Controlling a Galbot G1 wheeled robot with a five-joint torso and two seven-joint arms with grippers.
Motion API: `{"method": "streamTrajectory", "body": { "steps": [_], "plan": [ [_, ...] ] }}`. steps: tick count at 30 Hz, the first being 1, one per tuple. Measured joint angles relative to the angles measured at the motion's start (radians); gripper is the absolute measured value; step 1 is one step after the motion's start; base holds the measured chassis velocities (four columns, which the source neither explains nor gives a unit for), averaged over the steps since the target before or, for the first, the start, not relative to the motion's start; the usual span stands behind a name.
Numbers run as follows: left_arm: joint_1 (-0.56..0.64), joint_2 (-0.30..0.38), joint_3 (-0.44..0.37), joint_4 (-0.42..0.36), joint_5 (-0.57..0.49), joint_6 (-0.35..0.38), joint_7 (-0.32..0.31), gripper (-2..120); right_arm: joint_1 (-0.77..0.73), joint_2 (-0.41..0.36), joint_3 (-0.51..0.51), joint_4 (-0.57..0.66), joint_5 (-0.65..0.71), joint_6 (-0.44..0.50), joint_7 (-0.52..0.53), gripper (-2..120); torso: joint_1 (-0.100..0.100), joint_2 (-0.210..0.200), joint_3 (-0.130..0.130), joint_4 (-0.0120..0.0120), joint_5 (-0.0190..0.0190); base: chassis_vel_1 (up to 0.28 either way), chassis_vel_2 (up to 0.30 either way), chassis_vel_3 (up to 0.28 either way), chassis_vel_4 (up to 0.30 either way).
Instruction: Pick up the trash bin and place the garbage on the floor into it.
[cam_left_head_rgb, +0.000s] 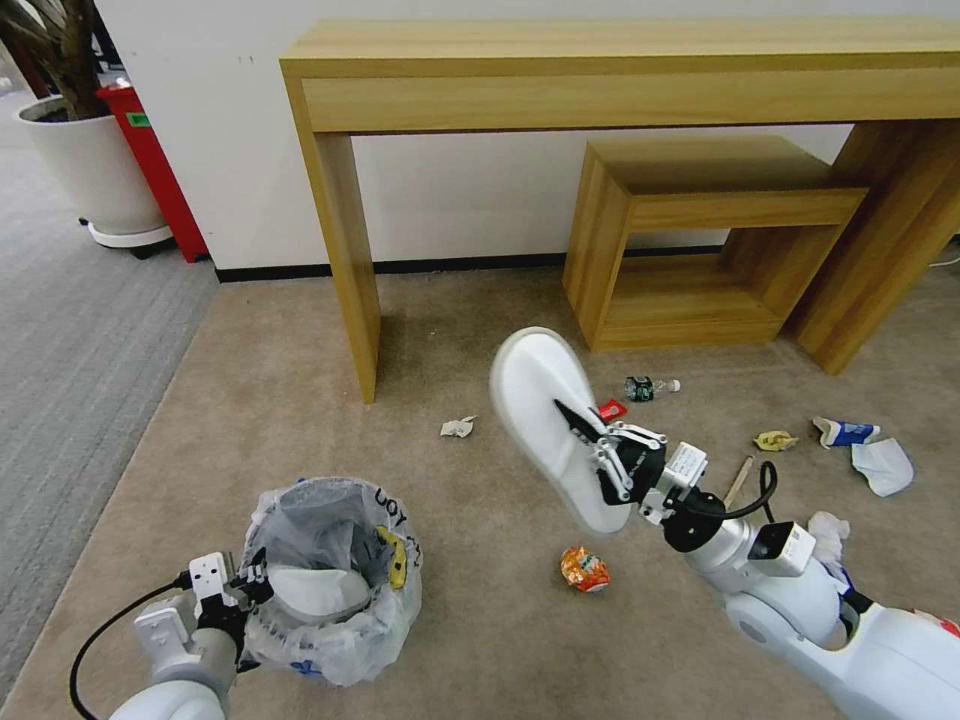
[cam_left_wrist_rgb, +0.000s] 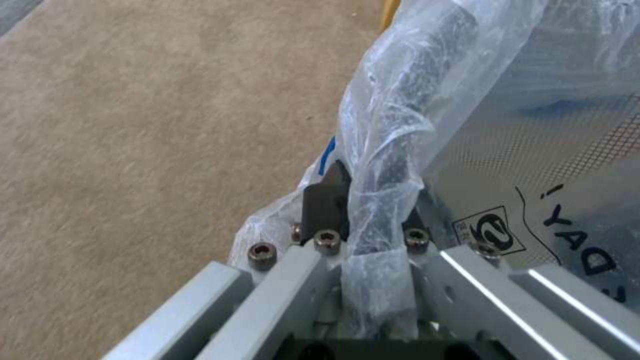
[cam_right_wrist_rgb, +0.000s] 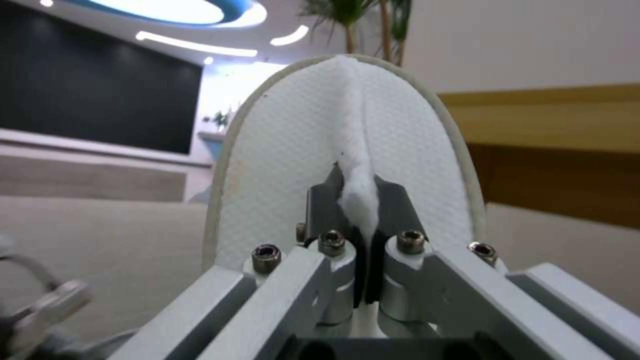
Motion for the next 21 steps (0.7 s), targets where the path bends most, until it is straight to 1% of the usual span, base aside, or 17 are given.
{"method": "streamTrajectory", "body": {
  "steps": [3,4,7,8,11,12,14,15,17,18,21],
  "plan": [
    [-0.004,0.015,-0.002,-0.017,-0.026,0.019,-0.010,0,0.039,-0.034,-0.054,-0.023,-0.005,0.001,-0.004,0,0.000,0.000,0.000,0.0005,0.0004,0.000,0.000,0.000,0.000],
    [-0.004,0.015,-0.002,-0.017,-0.026,0.019,-0.010,0,0.039,-0.034,-0.054,-0.023,-0.005,0.001,-0.004,0,0.000,0.000,0.000,0.0005,0.0004,0.000,0.000,0.000,0.000],
    [-0.004,0.037,-0.008,-0.042,-0.061,0.046,-0.024,0,0.097,-0.039,-0.118,-0.038,0.015,-0.002,0.000,0,0.000,0.000,0.000,0.0005,0.0003,0.000,0.000,0.000,0.000],
    [-0.004,0.037,-0.008,-0.042,-0.061,0.046,-0.024,0,0.097,-0.039,-0.118,-0.038,0.015,-0.002,0.000,0,0.000,0.000,0.000,0.0005,0.0003,0.000,0.000,0.000,0.000],
    [0.009,0.059,-0.013,-0.082,-0.098,0.072,-0.038,0,0.190,-0.024,-0.210,-0.058,0.028,-0.004,0.004,0,0.000,0.000,0.000,0.0005,0.0007,0.000,0.000,0.000,0.000],
    [0.009,0.059,-0.013,-0.082,-0.098,0.072,-0.038,0,0.190,-0.024,-0.210,-0.058,0.028,-0.004,0.004,0,0.000,0.000,0.000,0.0005,0.0007,0.000,0.000,0.000,0.000],
    [0.026,0.069,-0.016,-0.114,-0.112,0.083,-0.042,0,0.286,-0.004,-0.288,-0.060,0.047,-0.010,0.010,0,0.000,0.000,0.000,0.0004,0.0004,0.000,0.000,0.000,0.000],
    [0.026,0.069,-0.016,-0.114,-0.112,0.083,-0.042,0,0.286,-0.004,-0.288,-0.060,0.047,-0.010,0.010,0,0.000,0.000,0.000,0.0004,0.0004,0.000,0.000,0.000,0.000],
    [0.043,0.077,-0.024,-0.143,-0.119,0.089,-0.043,0,0.416,0.037,-0.394,-0.067,0.062,-0.011,0.030,0,0.000,0.000,0.000,0.0007,0.0002,0.000,0.000,0.000,0.000],
    [0.043,0.077,-0.024,-0.143,-0.119,0.089,-0.043,0,0.416,0.037,-0.394,-0.067,0.062,-0.011,0.030,0,0.000,0.000,0.000,0.0007,0.0002,0.000,0.000,0.000,0.000],
    [0.059,0.077,-0.030,-0.158,-0.119,0.090,-0.044,0,0.514,0.095,-0.485,-0.081,0.070,-0.012,0.056,0,0.000,0.000,0.000,0.0008,0.0003,0.000,0.000,0.000,0.000]
  ]
}}
